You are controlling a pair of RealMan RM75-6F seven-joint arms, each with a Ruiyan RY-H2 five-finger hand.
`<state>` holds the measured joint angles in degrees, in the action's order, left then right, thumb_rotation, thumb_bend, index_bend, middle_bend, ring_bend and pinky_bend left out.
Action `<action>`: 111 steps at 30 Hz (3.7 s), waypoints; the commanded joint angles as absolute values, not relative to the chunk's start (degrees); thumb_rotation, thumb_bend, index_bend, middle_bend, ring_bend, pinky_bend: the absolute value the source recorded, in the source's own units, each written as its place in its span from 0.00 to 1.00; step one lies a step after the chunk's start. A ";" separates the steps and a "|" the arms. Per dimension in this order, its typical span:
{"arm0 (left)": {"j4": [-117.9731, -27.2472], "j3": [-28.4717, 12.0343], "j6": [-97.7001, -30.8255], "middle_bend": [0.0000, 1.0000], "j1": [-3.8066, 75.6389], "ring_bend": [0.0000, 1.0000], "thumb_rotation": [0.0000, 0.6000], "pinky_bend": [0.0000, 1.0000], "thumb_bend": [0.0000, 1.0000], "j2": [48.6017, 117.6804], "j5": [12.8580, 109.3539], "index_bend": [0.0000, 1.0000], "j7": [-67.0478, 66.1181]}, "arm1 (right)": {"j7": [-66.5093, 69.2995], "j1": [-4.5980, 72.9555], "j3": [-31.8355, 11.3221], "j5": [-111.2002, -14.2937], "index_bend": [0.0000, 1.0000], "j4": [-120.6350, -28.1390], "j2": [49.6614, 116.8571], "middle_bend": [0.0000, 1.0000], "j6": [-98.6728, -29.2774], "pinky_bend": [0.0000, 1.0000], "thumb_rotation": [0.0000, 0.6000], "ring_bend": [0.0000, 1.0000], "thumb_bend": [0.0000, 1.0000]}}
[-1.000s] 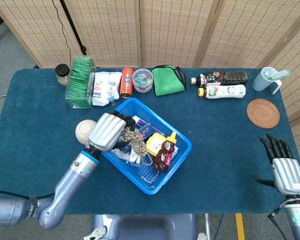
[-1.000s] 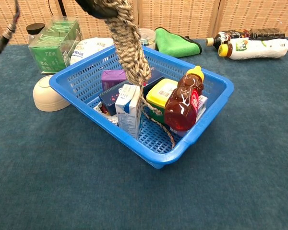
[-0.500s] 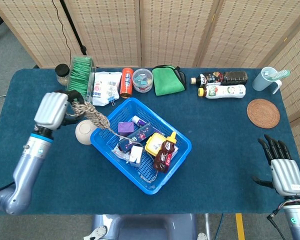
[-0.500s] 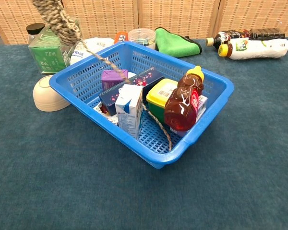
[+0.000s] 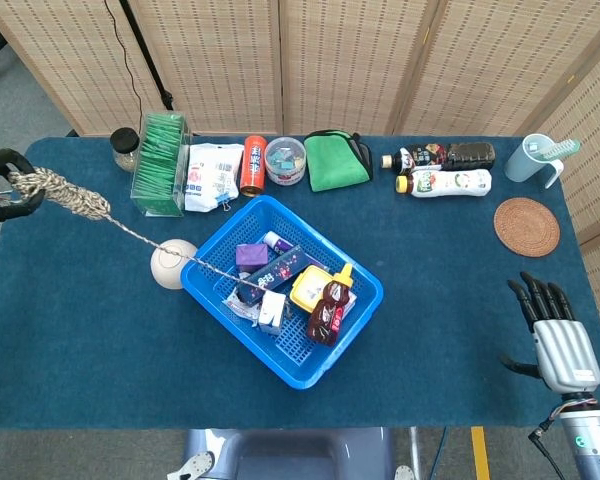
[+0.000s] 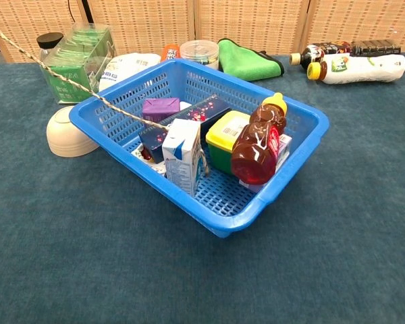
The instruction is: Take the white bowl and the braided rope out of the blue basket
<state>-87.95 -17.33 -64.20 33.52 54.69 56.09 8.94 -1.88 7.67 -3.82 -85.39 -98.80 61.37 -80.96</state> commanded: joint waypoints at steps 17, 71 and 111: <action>-88.38 -25.36 -68.04 0.63 27.43 0.53 1.00 0.40 0.51 41.84 51.93 0.67 14.40 | -2.01 7.77 -3.77 -85.44 0.00 -98.78 61.51 0.00 -80.88 0.00 1.00 0.00 0.00; -99.60 -27.26 -71.38 0.63 35.50 0.51 1.00 0.40 0.51 46.42 54.74 0.66 -4.32 | -2.88 8.35 -3.91 -84.35 0.00 -98.31 62.07 0.00 -79.87 0.00 1.00 0.00 0.00; -105.75 -14.08 -69.98 0.00 26.20 0.00 1.00 0.00 0.20 47.20 69.89 0.00 2.70 | -3.57 8.28 -3.21 -85.22 0.00 -98.62 61.74 0.00 -79.79 0.00 1.00 0.00 0.00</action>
<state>-104.59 -16.28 -68.56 28.64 48.78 67.56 0.83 -3.51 8.28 -3.24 -85.26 -98.63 61.78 -79.84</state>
